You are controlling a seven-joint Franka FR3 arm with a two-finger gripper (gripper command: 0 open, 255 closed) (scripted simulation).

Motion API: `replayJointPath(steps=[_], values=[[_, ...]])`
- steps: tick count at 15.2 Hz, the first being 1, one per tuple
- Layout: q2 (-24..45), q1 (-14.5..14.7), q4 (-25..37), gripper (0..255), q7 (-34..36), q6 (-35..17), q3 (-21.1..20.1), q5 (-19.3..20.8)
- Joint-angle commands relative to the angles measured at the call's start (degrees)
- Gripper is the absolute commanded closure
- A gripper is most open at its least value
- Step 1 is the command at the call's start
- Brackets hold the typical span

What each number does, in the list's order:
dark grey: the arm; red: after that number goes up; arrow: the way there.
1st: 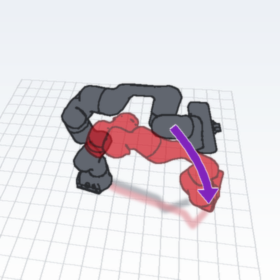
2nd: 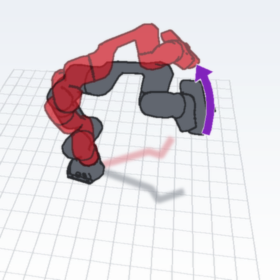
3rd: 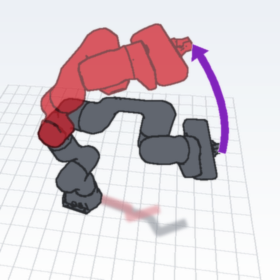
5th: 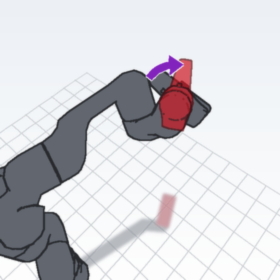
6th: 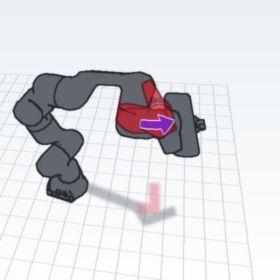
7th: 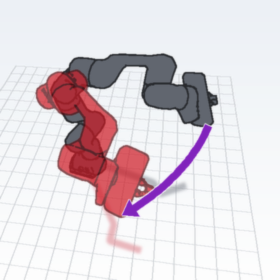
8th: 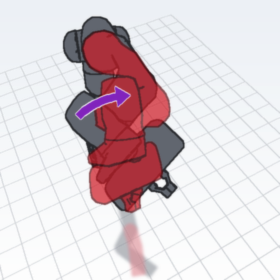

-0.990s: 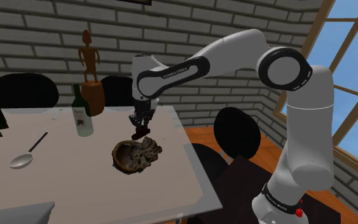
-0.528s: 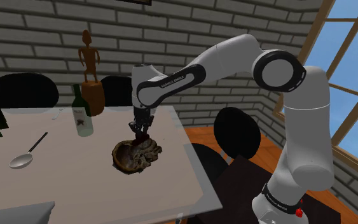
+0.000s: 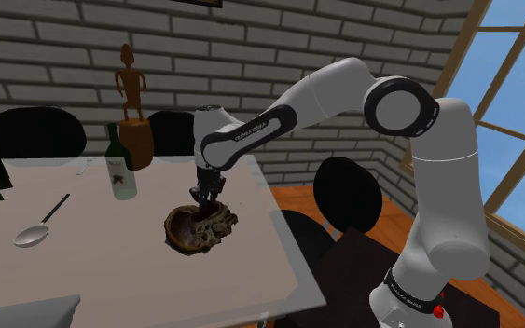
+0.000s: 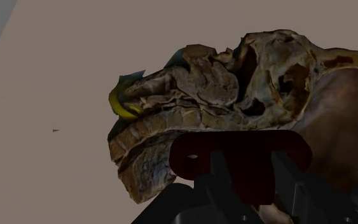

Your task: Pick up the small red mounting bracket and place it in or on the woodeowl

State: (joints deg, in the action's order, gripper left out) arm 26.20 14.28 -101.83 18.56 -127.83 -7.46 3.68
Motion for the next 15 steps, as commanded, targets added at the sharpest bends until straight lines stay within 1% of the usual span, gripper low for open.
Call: replayJointPath(steps=[1,5,6,11,15], values=[[0.06,0.03,-0.06,255,0.04,-0.16,0.0,0.02],[0.06,0.03,-0.06,255,0.04,-0.16,0.0,0.02],[0.06,0.03,-0.06,0,0.04,-0.16,0.0,0.02],[0.06,0.03,-0.06,0,0.04,-0.16,0.0,0.02],[-3.51,-0.19,2.27,0,-0.35,5.72,-0.3,-0.6]])
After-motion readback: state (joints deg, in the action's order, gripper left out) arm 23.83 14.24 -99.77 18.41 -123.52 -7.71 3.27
